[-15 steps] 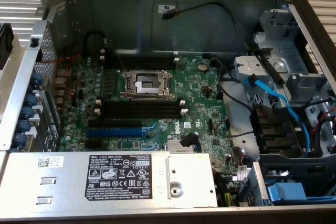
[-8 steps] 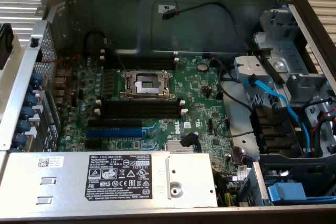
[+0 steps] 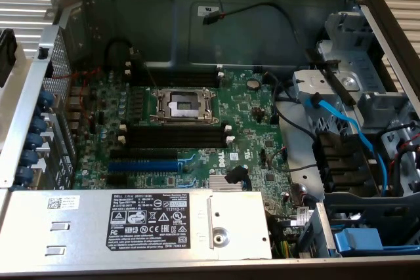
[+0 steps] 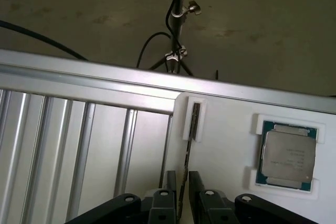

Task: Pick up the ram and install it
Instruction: 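Pick up the ram and move it above insertion slot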

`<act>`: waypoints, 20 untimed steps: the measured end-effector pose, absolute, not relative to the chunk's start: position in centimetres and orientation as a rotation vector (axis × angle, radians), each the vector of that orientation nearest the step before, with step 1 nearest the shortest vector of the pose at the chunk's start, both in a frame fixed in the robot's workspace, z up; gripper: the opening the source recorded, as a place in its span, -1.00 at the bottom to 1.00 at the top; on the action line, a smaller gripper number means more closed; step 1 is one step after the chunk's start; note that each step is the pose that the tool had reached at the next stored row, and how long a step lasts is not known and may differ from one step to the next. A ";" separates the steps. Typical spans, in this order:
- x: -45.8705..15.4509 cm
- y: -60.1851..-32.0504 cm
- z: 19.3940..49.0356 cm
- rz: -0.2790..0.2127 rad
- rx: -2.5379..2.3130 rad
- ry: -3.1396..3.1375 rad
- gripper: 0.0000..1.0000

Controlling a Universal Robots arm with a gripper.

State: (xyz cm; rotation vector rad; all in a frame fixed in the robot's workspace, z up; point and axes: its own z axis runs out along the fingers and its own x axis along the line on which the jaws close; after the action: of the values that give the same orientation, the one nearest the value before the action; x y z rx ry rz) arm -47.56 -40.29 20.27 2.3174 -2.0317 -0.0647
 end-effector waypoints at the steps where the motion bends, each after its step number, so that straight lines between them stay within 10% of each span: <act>1: -47.6 -40.3 20.2 -0.064 2.317 -2.031 -0.51; 20: -47.6 -40.3 20.1 -0.063 2.316 -2.031 -0.51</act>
State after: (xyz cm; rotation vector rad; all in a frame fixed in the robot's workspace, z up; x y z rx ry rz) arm -47.57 -40.29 20.07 2.3161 -2.0307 -0.0629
